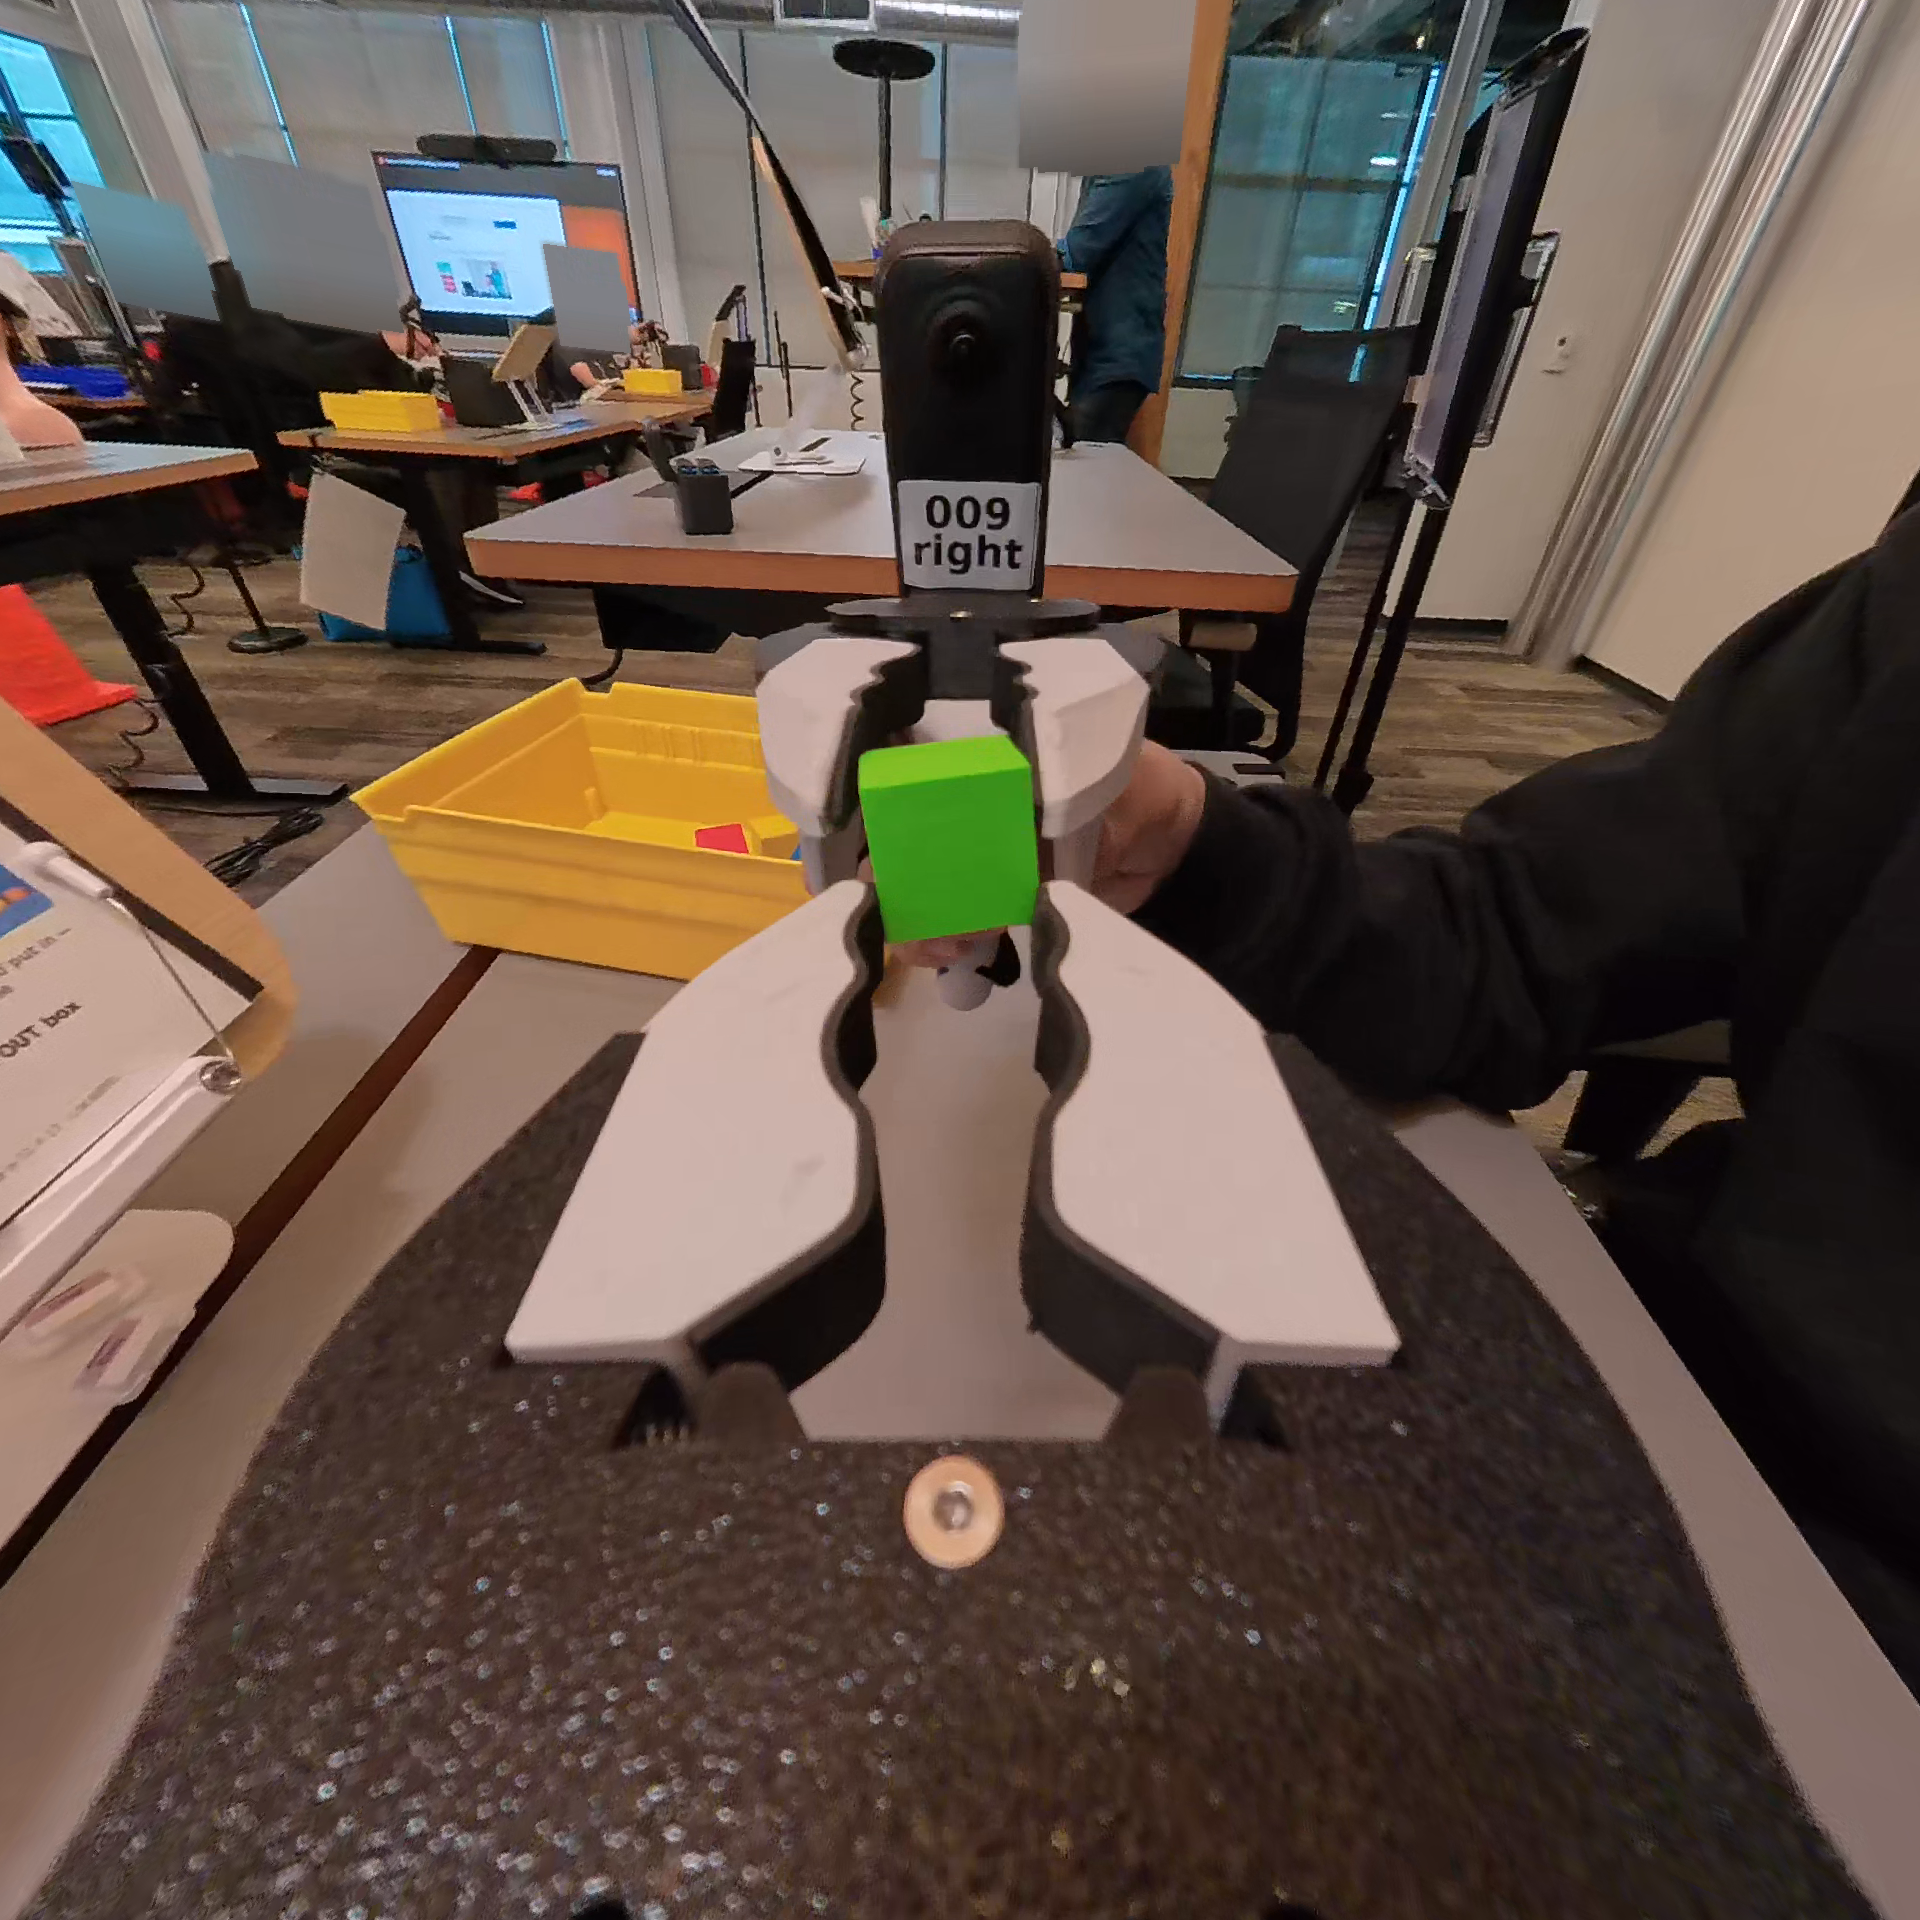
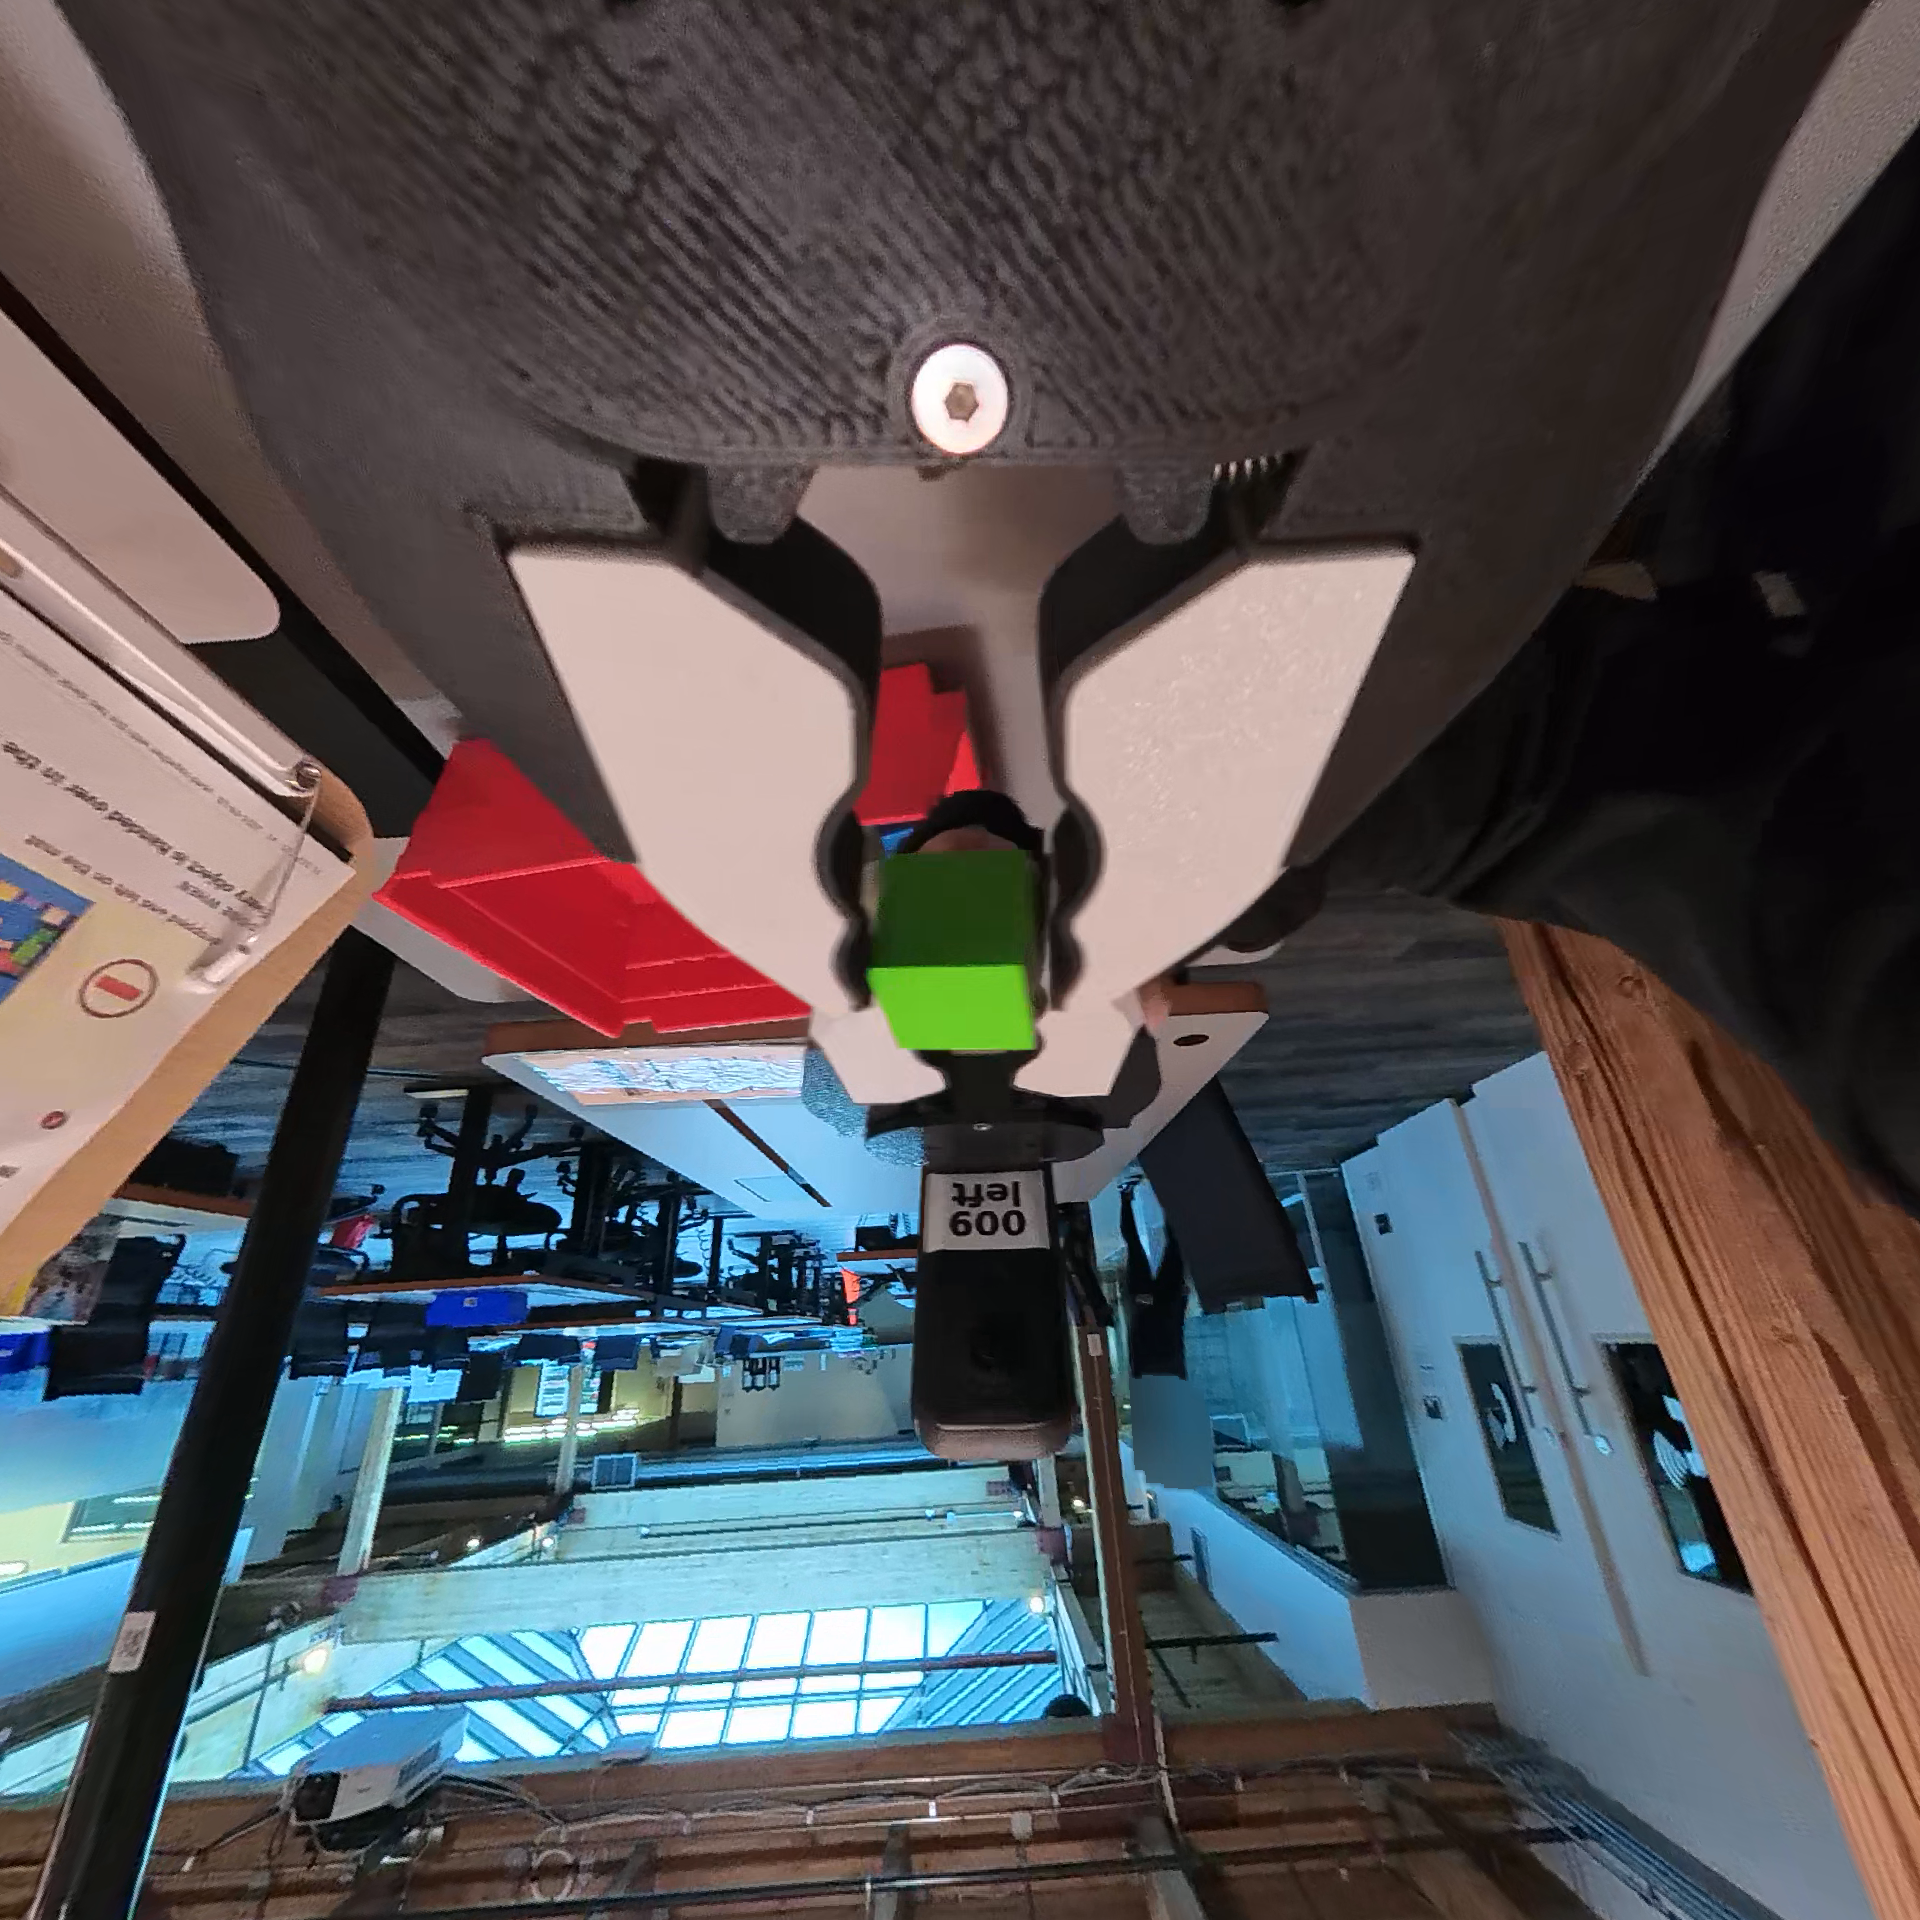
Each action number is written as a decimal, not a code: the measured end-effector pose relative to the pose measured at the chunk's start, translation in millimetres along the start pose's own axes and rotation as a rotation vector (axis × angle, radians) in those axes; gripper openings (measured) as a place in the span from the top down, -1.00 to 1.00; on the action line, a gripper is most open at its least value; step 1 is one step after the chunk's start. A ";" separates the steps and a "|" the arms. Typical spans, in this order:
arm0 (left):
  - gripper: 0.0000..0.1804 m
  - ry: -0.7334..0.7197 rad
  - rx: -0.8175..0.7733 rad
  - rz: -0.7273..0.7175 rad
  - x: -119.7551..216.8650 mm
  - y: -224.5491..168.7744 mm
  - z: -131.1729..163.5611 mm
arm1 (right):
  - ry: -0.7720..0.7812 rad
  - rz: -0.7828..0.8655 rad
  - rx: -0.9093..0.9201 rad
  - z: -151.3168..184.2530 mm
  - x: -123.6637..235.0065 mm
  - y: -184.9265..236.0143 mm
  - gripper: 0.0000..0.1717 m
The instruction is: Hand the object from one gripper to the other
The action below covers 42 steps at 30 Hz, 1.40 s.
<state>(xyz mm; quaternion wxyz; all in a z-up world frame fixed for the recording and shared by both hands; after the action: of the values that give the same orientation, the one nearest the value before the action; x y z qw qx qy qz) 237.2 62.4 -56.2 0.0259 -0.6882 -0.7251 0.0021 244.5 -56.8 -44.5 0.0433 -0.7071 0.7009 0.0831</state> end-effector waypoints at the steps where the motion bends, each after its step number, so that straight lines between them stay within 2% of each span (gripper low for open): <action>1: 0.71 -0.001 -0.003 0.000 -0.3 0.1 0.4 | -0.001 0.001 0.016 0.6 0.5 -0.4 0.65; 4: 0.71 0.007 -0.002 -0.061 -0.2 5.0 2.8 | 0.039 0.043 0.050 -0.1 3.1 -2.4 0.66; 6: 0.58 0.034 -0.014 -0.160 1.8 12.5 5.2 | 0.068 0.153 0.121 -3.0 12.3 -10.2 0.66; 7: 0.58 0.050 -0.016 -0.214 4.4 16.3 5.7 | 0.081 0.240 0.144 -5.4 23.1 -18.4 0.67; 9: 0.57 0.083 -0.020 -0.288 11.7 21.2 6.1 | 0.113 0.453 0.172 -9.5 57.6 -40.1 0.67; 14: 0.57 0.099 0.016 -0.422 36.5 31.3 4.5 | 0.242 1.035 0.174 -5.5 182.8 -84.5 0.67; 16: 0.60 0.103 0.032 -0.449 45.0 34.0 4.8 | 0.306 1.150 0.114 8.9 219.4 -94.8 0.67; 19: 0.64 0.087 0.050 -0.469 53.4 36.4 4.4 | 0.361 1.235 -0.022 35.3 247.6 -106.7 0.67; 22: 0.67 0.084 0.068 -0.478 58.0 37.4 4.5 | 0.387 1.224 -0.187 57.9 251.8 -114.6 0.67; 25: 0.68 0.101 0.077 -0.520 63.2 40.0 5.3 | 0.418 1.249 -0.245 69.7 253.0 -118.7 0.65; 26: 0.67 0.109 0.080 -0.546 66.3 41.3 5.4 | 0.426 1.247 -0.247 70.5 252.0 -119.4 0.62; 27: 0.67 0.117 0.082 -0.580 70.5 42.7 5.1 | 0.431 1.255 -0.237 69.8 251.3 -119.7 0.51; 28: 0.67 0.126 0.083 -0.624 76.6 44.1 4.2 | 0.436 1.275 -0.218 67.0 251.0 -119.4 0.39; 29: 0.67 0.135 0.085 -0.679 84.8 45.2 2.8 | 0.442 1.285 -0.191 62.5 249.6 -118.1 0.35; 34: 0.54 0.210 0.184 -1.033 151.1 44.7 1.0 | 0.392 1.284 -0.034 26.1 232.1 -103.8 0.26; 37: 0.46 0.269 0.281 -1.157 184.2 44.4 13.0 | 0.350 1.257 0.021 12.9 217.6 -97.6 0.20; 39: 0.44 0.349 0.294 -1.166 193.5 50.3 27.3 | 0.323 1.203 0.024 9.9 206.0 -95.7 0.20; 42: 0.44 0.567 0.312 -1.123 195.6 68.9 63.6 | 0.274 1.117 -0.008 8.1 188.5 -93.4 0.20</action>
<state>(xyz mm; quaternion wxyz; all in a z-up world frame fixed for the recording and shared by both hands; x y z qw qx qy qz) 293.3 263.3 -115.6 0.3134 -0.1662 -0.9308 -0.0883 338.0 -239.5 -91.3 -0.1011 -0.2341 0.9669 0.0035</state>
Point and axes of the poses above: each gripper's, where its closed fingertips meet, x back along the fingers, z out of its underside, y = z × x across the jaws, the point moved 7 cm from there along x, back along the fingers, and after that the axes turned 2 degrees about -y, right-handed, at the moved point
